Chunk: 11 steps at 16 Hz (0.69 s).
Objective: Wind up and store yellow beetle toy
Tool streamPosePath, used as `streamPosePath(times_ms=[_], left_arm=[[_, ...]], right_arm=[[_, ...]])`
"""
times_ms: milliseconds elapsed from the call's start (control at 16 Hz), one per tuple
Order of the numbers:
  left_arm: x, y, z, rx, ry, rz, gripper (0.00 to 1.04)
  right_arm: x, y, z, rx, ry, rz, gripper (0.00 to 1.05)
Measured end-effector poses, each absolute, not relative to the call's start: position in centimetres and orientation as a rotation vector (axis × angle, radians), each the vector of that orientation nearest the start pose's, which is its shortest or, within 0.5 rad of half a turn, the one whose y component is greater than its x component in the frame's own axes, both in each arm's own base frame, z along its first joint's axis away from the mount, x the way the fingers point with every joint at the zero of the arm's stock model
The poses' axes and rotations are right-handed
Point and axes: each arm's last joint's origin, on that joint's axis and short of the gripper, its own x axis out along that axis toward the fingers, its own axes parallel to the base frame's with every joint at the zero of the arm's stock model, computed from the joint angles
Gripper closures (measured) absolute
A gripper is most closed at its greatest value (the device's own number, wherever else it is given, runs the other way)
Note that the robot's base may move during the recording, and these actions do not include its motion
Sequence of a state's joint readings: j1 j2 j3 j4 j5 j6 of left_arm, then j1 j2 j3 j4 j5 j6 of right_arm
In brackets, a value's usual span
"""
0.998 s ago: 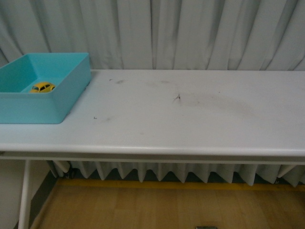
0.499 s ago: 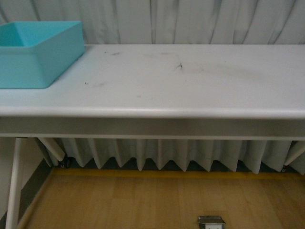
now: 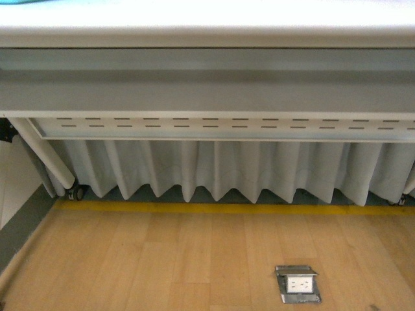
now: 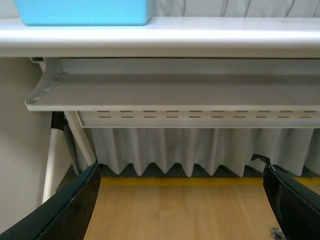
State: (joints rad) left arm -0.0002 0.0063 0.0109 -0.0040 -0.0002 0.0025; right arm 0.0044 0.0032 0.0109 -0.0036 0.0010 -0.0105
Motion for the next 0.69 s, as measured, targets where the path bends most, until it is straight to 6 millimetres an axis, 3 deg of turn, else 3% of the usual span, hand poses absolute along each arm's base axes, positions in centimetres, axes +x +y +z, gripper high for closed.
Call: streamPosePath(times_ms=[686], left_arm=[[9.74,0.00,16.62,0.002,0.001,0.000,0.07]], right_arm=[[9.72,0.04,16.65,-0.011,-0.003,0.004,0.07]])
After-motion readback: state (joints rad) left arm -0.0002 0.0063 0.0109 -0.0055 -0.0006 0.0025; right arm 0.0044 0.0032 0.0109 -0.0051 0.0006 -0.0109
